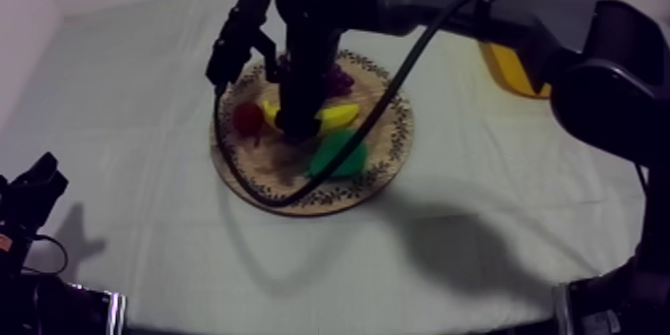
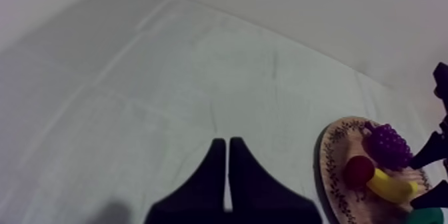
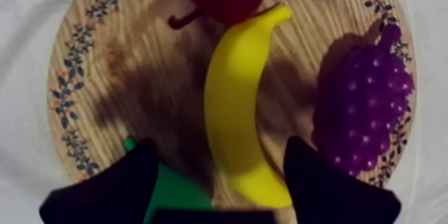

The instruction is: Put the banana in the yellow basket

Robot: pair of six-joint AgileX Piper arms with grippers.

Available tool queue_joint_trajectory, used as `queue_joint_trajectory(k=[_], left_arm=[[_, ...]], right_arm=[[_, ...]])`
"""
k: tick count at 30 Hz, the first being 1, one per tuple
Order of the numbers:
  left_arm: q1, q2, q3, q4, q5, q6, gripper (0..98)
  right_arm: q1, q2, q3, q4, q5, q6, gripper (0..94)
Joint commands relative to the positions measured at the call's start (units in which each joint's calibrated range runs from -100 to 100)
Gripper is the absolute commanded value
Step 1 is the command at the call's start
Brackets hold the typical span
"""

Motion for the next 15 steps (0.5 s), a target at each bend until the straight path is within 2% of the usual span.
queue_joint_trajectory(k=[1,15], left_arm=[[-0.01,-0.05,-0.01,-0.03,-0.01,0.01,0.1],[-0.01,-0.05,-0.01,-0.03,-0.01,0.02,0.1]], right_arm=[[0.0,1.15,-0.64,0.0,-0.23,0.04,53.5],[0.18,6.02,-2.98,0.16,-1.76,0.73,48.6]])
